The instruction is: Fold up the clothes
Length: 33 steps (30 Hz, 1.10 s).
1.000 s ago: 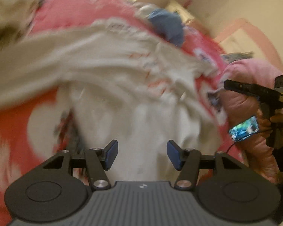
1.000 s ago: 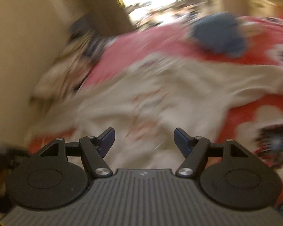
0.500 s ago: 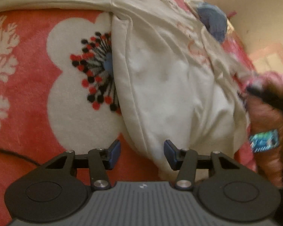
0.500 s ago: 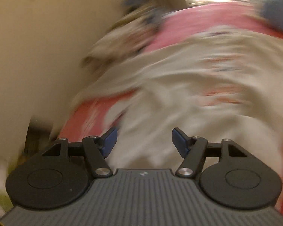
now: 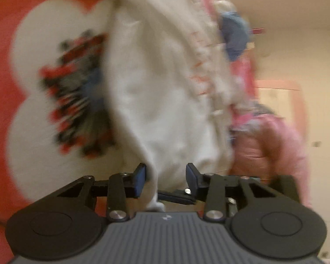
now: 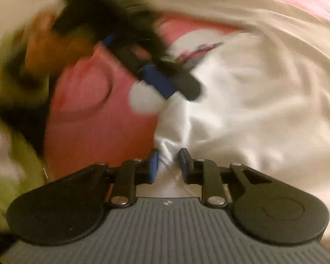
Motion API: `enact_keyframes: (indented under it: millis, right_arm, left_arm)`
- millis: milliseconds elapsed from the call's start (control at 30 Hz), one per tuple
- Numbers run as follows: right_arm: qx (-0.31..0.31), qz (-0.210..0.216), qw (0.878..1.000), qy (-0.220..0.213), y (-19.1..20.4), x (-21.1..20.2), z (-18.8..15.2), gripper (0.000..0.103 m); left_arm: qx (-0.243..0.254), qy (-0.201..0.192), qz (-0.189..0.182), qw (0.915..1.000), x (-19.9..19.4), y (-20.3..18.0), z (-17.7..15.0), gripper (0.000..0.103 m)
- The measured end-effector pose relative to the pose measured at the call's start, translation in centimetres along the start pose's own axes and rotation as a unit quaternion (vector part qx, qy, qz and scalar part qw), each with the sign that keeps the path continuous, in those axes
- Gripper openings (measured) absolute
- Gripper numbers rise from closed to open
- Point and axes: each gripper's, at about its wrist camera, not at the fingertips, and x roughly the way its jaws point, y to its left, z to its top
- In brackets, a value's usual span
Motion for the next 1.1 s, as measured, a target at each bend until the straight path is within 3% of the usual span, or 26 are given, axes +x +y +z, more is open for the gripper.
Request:
enact_keyframes:
  millis: [100, 300, 467, 600, 667, 733, 800, 833, 867, 933, 1033, 1100]
  right_arm:
    - [0.097, 0.001, 0.994, -0.055, -3.2, -2.4, -0.5, 0.013]
    - [0.248, 0.014, 0.963, -0.106, -8.4, -3.1, -2.0, 0.012]
    - [0.256, -0.003, 0.96, -0.114, -8.9, -3.3, -2.8, 0.012]
    - [0.252, -0.015, 0.959, -0.126, -9.3, -4.4, -3.5, 0.014]
    - [0.251, -0.012, 0.958, -0.141, -9.2, -5.9, -4.0, 0.016]
    - [0.226, -0.004, 0.962, -0.152, -8.2, -7.9, -4.4, 0.019]
    - [0.169, -0.018, 0.975, -0.146, -6.6, -9.2, -4.8, 0.036]
    - [0.139, -0.027, 0.981, -0.134, -5.9, -9.4, -4.7, 0.051]
    - [0.106, -0.043, 0.986, -0.118, -5.0, -9.4, -4.8, 0.057]
    - [0.031, -0.066, 0.995, -0.073, -3.4, -8.5, -5.1, 0.057]
    - [-0.053, -0.11, 0.992, -0.021, -1.6, -5.5, -4.6, 0.053]
    - [-0.077, -0.132, 0.988, -0.001, -1.3, -4.0, -4.0, 0.03]
  left_arm:
    - [0.01, -0.022, -0.02, 0.9995, -0.1, -0.5, 0.3, 0.042]
    - [0.037, -0.034, 0.034, 0.9982, 0.2, 0.4, -1.3, 0.045]
    - [0.08, -0.015, 0.05, 0.9954, 1.3, 0.4, -4.4, 0.047]
    - [0.147, -0.006, 0.087, 0.9853, 3.8, -1.5, -6.4, 0.047]
    - [0.198, -0.007, 0.113, 0.9737, 4.9, -2.9, -7.3, 0.046]
    - [0.259, -0.008, 0.145, 0.9548, 5.1, -4.4, -8.6, 0.047]
    - [0.32, -0.008, 0.175, 0.931, 5.2, -5.8, -9.9, 0.047]
    - [0.344, -0.008, 0.188, 0.9199, 5.5, -6.4, -10.6, 0.047]
    - [0.363, -0.01, 0.201, 0.9097, 5.8, -6.8, -11.1, 0.047]
    - [0.396, -0.017, 0.23, 0.8889, 6.1, -7.5, -11.8, 0.046]
    - [0.429, -0.03, 0.269, 0.8618, 6.9, -8.2, -12.6, 0.043]
    - [0.446, -0.029, 0.277, 0.8505, 7.3, -8.5, -13.0, 0.043]
